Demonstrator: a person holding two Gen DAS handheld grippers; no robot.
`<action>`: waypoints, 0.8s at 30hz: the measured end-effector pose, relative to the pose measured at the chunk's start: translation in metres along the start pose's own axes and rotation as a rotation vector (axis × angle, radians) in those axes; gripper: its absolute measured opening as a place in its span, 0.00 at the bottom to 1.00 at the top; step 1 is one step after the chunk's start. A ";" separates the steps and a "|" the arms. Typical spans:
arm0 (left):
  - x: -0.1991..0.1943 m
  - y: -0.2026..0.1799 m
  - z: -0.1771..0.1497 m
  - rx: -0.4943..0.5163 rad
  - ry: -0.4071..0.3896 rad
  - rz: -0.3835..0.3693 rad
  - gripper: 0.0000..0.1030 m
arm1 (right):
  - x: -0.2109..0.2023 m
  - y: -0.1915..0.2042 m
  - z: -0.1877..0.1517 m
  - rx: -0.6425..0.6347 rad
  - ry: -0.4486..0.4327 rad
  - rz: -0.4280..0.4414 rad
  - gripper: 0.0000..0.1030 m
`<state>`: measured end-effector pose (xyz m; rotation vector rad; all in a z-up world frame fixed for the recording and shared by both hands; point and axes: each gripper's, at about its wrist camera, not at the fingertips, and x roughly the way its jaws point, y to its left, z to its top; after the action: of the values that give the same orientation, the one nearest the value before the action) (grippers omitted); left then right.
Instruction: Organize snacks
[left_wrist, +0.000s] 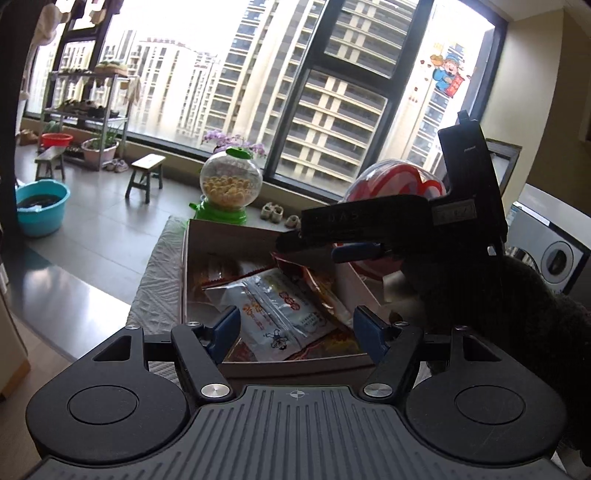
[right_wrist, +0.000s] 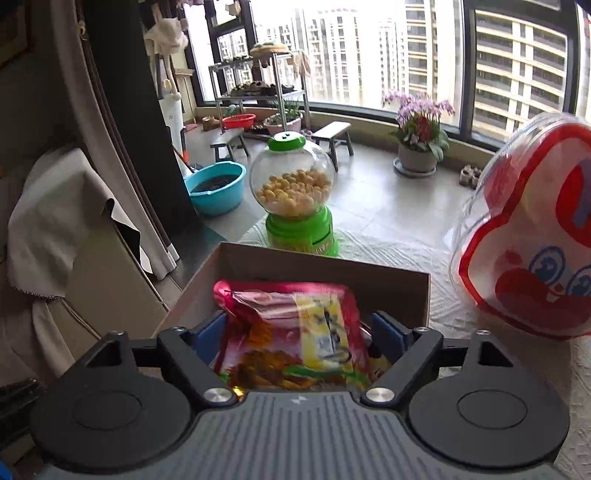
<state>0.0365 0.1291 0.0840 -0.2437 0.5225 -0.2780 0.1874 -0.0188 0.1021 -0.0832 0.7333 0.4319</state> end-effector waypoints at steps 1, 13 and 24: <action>0.002 -0.001 -0.002 0.005 0.010 0.006 0.71 | -0.003 -0.009 0.000 0.057 -0.014 0.025 0.75; -0.010 -0.026 -0.059 0.026 0.112 0.085 0.71 | -0.117 -0.028 -0.075 -0.045 -0.192 0.001 0.79; 0.004 -0.081 -0.120 0.154 0.130 0.250 0.71 | -0.122 -0.030 -0.212 0.014 -0.067 -0.212 0.79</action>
<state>-0.0388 0.0334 0.0061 -0.0094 0.6499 -0.0897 -0.0145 -0.1361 0.0229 -0.1316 0.6532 0.2260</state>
